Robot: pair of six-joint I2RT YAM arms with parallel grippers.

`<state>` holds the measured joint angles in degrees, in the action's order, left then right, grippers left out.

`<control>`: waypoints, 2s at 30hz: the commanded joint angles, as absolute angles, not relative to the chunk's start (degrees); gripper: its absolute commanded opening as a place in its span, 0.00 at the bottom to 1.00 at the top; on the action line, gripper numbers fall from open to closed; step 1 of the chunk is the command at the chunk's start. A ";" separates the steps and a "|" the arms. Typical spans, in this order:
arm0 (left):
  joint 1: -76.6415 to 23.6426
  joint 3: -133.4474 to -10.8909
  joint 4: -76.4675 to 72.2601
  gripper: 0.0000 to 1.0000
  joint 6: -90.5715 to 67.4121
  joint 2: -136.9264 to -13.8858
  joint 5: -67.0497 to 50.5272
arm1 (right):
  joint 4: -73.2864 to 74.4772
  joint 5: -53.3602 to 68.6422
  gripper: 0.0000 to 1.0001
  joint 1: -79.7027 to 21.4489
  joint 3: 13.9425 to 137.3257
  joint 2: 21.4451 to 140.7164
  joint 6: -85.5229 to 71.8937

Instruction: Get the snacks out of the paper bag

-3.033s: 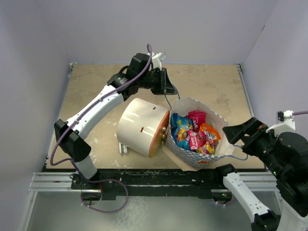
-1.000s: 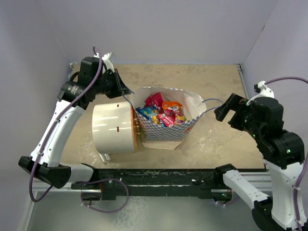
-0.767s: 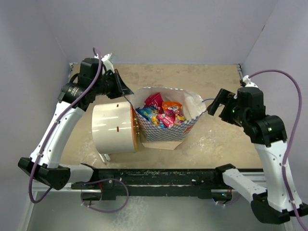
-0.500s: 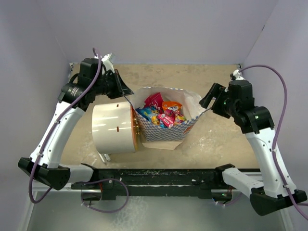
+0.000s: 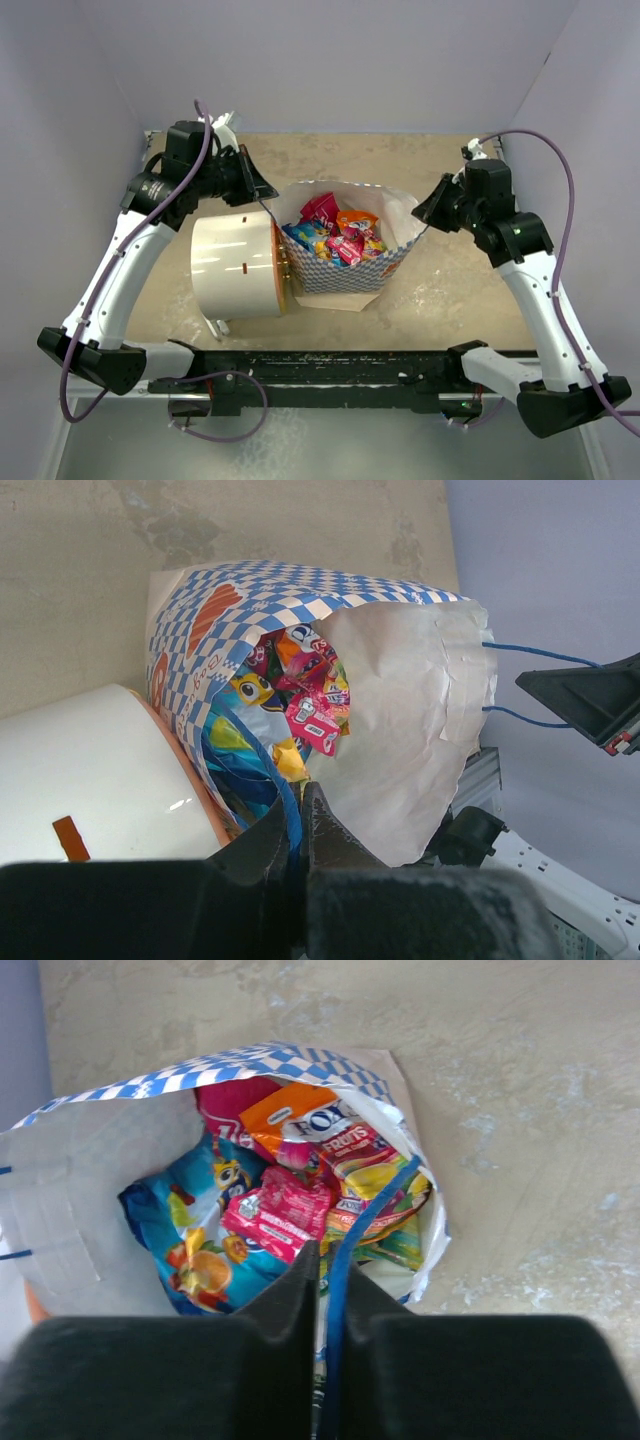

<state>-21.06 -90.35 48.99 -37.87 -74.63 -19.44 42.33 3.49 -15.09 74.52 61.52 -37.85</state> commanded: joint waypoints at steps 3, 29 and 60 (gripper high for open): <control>-20.65 -92.38 46.86 0.04 -38.51 -71.82 -21.77 | 37.46 8.42 0.00 -15.29 76.22 59.50 -35.85; -20.66 -85.21 37.19 0.16 -48.73 -73.29 -24.59 | 41.29 7.60 0.00 -15.30 83.74 59.50 -30.08; -20.29 -93.25 51.10 0.00 -45.74 -64.73 -4.55 | 36.65 36.88 0.00 -17.49 83.24 62.42 -20.63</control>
<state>-21.02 -86.98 53.84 -47.05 -68.95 -10.44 40.66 32.60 -17.17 81.06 63.86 -21.80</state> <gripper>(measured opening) 0.011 0.004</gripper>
